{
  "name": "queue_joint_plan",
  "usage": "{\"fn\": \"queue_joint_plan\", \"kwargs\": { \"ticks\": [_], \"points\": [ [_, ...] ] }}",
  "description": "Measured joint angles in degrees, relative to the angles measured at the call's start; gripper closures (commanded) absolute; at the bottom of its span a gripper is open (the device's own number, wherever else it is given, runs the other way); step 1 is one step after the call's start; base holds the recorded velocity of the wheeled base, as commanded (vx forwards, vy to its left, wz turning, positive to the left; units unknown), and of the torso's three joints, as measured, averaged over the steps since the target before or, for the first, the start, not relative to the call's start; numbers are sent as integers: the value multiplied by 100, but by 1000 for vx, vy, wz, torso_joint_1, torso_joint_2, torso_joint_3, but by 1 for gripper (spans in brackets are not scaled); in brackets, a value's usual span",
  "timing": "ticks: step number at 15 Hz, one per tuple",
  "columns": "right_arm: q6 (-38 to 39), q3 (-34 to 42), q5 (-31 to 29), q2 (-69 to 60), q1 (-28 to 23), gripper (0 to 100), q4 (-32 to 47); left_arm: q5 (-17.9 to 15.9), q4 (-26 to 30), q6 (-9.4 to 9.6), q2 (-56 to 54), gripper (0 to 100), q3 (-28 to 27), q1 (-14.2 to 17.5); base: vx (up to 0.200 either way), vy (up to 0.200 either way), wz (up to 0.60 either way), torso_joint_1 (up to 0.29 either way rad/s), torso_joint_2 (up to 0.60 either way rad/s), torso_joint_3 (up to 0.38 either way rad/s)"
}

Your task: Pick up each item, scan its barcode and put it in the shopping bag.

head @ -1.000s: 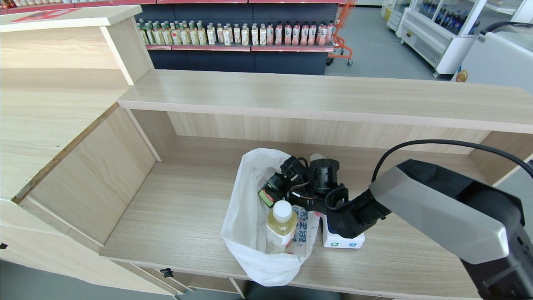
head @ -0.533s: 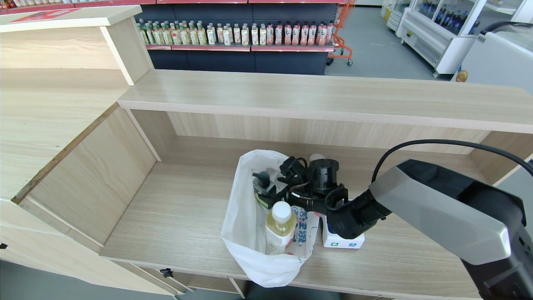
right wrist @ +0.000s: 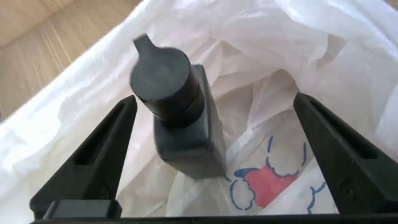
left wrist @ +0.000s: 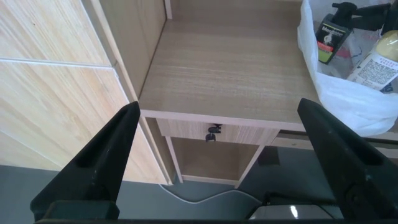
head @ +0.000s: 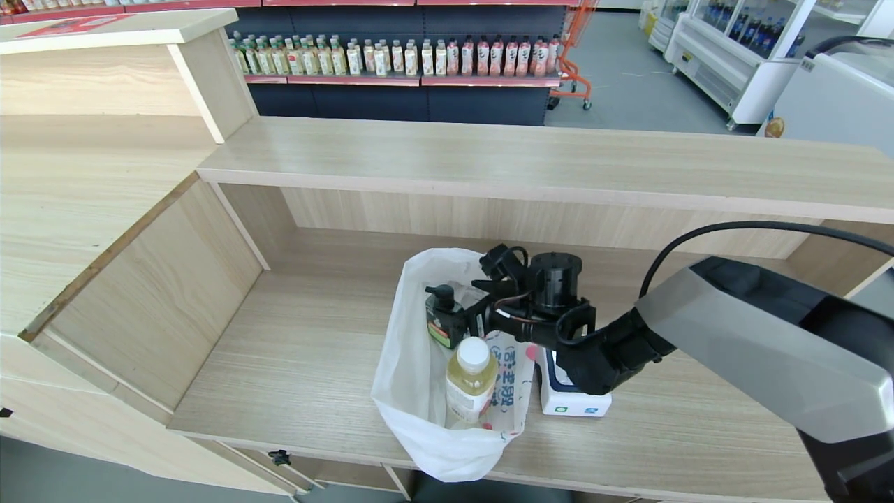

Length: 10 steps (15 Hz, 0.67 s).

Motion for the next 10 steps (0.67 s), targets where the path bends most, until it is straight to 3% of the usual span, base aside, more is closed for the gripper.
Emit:
{"fn": "queue_joint_plan", "kwargs": {
  "ticks": [10],
  "points": [
    [691,-115,-11,-1893,-182,0,1610,0,0,-27,0,0,0,0,0,0,0,0,0,0]
  ]
}}
